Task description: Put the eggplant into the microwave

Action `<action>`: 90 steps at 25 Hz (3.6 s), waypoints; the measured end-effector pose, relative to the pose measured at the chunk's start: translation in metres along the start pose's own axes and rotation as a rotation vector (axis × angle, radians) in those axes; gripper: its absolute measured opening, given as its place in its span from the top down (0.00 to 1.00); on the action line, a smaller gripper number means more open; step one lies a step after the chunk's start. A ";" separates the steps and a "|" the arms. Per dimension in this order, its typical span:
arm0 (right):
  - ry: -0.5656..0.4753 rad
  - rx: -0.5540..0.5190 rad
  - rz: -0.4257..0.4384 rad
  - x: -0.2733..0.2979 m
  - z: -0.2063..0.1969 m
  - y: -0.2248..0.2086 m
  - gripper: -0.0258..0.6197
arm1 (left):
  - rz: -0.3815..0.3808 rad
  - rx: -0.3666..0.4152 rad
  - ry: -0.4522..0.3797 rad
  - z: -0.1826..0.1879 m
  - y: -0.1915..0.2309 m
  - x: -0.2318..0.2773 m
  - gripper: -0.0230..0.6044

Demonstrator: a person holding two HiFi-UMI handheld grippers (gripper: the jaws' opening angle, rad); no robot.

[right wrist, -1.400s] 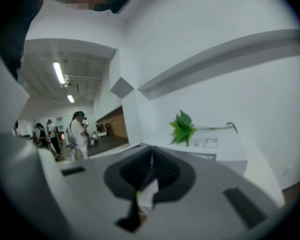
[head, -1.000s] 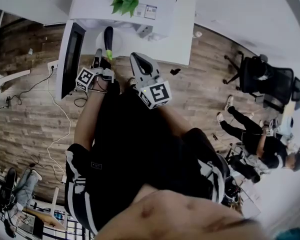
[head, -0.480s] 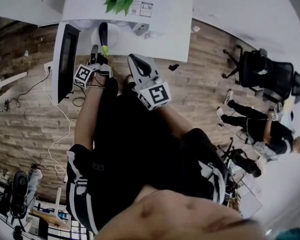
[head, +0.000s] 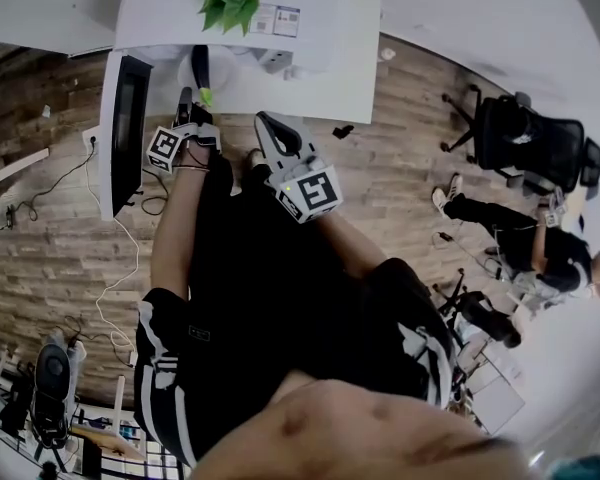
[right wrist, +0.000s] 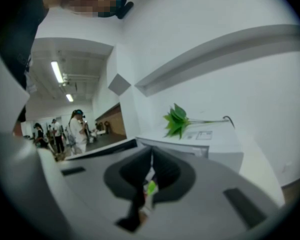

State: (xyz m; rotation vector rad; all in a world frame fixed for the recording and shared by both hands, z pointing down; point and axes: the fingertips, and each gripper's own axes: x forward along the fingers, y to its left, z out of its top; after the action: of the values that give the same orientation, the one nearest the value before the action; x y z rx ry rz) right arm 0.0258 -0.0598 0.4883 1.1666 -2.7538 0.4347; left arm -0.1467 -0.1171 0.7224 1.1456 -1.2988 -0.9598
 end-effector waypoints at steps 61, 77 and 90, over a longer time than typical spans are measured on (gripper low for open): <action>0.046 0.057 -0.041 0.013 -0.013 -0.022 0.91 | 0.034 0.028 -0.073 0.010 -0.003 0.078 0.90; 0.041 0.057 -0.044 0.007 -0.013 -0.020 0.91 | 0.059 0.001 -0.065 0.009 0.002 0.079 0.81; 0.032 0.051 -0.043 0.008 -0.013 -0.018 0.91 | 0.029 0.087 -0.081 0.023 -0.012 0.056 0.79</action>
State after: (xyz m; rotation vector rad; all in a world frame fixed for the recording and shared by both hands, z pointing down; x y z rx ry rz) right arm 0.0330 -0.0732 0.5064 1.2174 -2.7000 0.5176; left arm -0.1646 -0.1759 0.7211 1.1610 -1.4308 -0.9448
